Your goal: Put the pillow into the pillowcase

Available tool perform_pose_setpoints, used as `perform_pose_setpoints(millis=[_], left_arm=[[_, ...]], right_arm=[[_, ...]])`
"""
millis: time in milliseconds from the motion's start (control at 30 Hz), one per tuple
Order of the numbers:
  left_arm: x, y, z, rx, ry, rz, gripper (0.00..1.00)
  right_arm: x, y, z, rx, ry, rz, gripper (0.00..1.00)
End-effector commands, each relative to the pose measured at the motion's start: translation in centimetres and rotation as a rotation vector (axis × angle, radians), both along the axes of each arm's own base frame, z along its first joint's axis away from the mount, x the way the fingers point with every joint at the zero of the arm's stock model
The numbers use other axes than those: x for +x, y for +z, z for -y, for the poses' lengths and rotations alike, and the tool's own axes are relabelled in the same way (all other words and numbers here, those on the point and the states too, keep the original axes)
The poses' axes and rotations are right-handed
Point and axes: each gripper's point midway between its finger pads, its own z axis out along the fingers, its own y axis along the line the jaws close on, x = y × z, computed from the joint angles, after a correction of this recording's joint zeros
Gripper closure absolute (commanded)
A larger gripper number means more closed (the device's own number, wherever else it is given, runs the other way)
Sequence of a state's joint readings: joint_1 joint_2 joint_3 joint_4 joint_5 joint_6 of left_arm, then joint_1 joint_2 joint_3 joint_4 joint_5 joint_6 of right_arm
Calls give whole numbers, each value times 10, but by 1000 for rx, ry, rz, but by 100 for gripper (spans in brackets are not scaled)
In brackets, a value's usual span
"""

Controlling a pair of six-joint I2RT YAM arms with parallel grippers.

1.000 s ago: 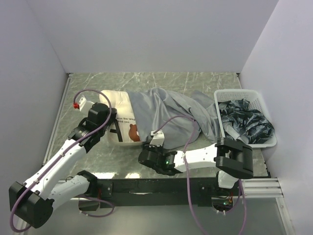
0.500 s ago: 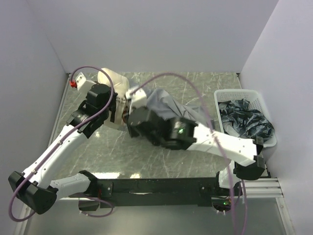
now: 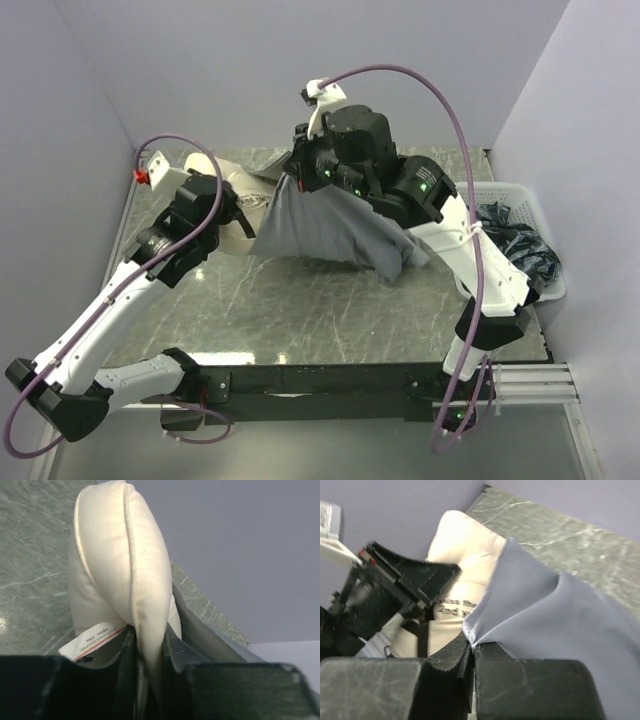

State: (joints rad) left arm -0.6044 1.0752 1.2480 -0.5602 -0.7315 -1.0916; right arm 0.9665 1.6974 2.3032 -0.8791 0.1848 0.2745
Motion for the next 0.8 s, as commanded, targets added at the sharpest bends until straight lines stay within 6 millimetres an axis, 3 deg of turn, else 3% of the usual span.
perform_pose_setpoints(millis=[0,33,67,100,167,233,333,367,400,433,467,500,533,567,600,633,667,700,767], left_arm=[[-16,-5,-6,-92,9,23,68],[-17,-11,-9,-98,23,16,52],[-18,-22,-10,-84,31,-4,43],[-19,-23,-13,-81,37,-2,40],[-21,-28,-16,-72,39,-11,40],[-23,-28,-17,-85,35,-8,37],[-29,-35,-26,-72,69,-32,19],[-30,-37,-30,-64,84,-39,16],[-34,-41,-37,-57,104,-51,13],[-35,-51,-43,-56,125,-67,8],[-36,-58,-44,-71,116,-82,7],[-35,-58,-56,-97,141,-73,7],[-36,-77,-59,-93,129,-109,7],[-38,-86,-57,-118,99,-132,7],[-39,-91,-67,-132,124,-133,8],[-43,-109,-71,-128,136,-167,8],[-45,-119,-71,-138,132,-185,9],[-48,-125,-75,-151,141,-187,9],[-51,-152,-67,-200,109,-223,12]], right_arm=[[4,68,-29,250,133,103,100],[0,64,-36,252,165,82,100],[-6,58,-44,252,213,61,100],[-6,41,-48,228,219,28,100],[-2,30,-48,228,199,20,100],[8,6,-42,181,156,-7,100],[16,-33,-33,119,110,-74,100],[13,-32,-24,129,98,-73,100],[13,-61,-21,100,81,-127,100],[10,-66,-18,113,87,-134,100],[0,-60,-7,140,91,-126,100],[-3,-94,-4,116,81,-178,100],[-11,-107,0,113,91,-202,100],[-21,-106,13,133,81,-199,100],[-28,-147,23,80,58,-252,100],[-30,-161,33,69,26,-263,100],[-41,-159,45,100,20,-262,100],[-50,-193,54,63,14,-308,100],[-70,-204,63,81,50,-339,100]])
